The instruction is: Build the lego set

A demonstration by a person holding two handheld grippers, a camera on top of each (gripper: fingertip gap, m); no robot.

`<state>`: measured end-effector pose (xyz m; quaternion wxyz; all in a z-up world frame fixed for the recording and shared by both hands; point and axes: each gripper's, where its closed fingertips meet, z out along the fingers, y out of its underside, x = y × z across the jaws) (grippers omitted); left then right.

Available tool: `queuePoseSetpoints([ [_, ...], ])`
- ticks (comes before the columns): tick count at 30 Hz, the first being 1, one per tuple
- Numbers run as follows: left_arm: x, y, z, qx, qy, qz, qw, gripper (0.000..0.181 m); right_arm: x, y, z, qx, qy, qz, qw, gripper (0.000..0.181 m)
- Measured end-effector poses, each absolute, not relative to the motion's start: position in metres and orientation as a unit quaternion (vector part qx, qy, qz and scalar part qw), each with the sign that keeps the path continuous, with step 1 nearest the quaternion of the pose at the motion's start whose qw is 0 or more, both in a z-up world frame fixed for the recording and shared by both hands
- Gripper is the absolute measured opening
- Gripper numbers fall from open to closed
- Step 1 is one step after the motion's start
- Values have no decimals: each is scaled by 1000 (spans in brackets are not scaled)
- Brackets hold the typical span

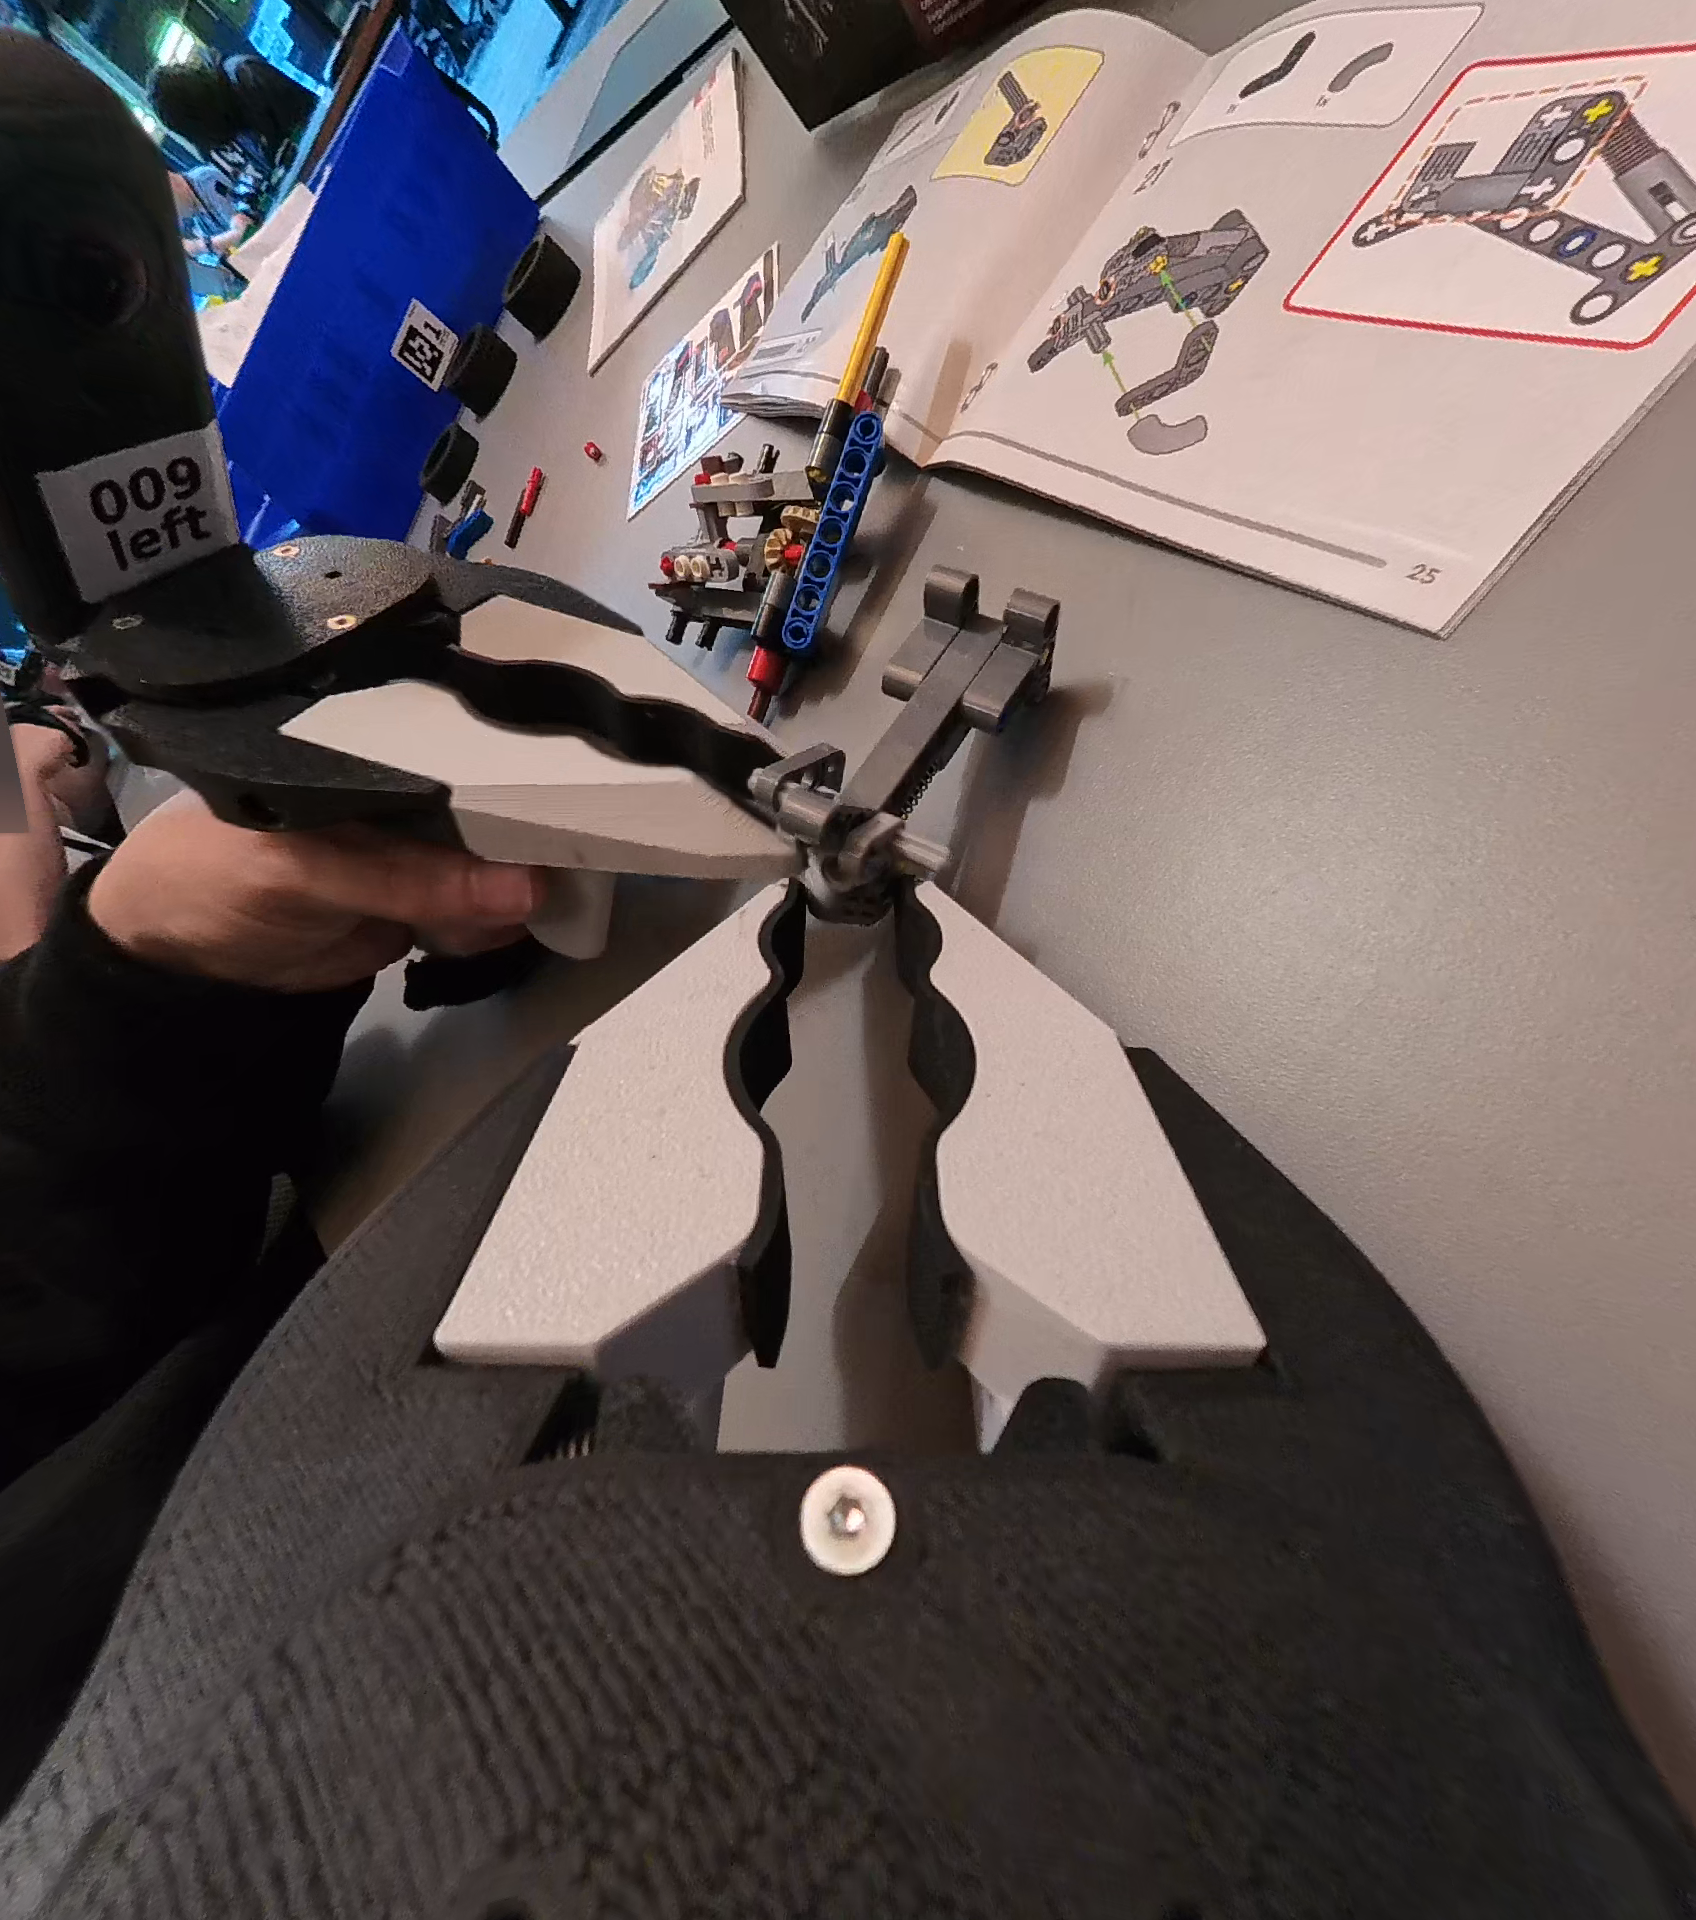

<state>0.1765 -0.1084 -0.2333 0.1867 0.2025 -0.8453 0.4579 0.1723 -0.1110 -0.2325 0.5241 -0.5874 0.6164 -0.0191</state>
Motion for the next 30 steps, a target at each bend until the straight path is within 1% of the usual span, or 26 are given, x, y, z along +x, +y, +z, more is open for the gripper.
queuePoseSetpoints([
  [1,178,-109,-234,204,-847,456,183,6,172,-111,-233,-587,616,-19,524,16],
  [5,178,-107,-233,202,-844,458,193,5,172,-111,-233,-589,616,-20,523,16],
  [10,178,-107,-230,260,-795,465,291,4,172,-110,-234,-595,615,-27,516,16],
  [13,179,-109,-227,289,-769,469,323,4,172,-110,-234,-603,614,-38,508,16],
  [16,181,-111,-223,304,-753,477,336,4,172,-109,-237,-615,612,-55,493,16],
  [19,181,-111,-225,301,-759,477,326,4,172,-110,-238,-624,612,-71,481,16],
  [24,181,-111,-225,299,-760,478,324,4,173,-111,-235,-607,614,-51,502,16],
  [30,180,-111,-226,295,-763,477,322,4,173,-111,-236,-608,615,-51,499,16],
])
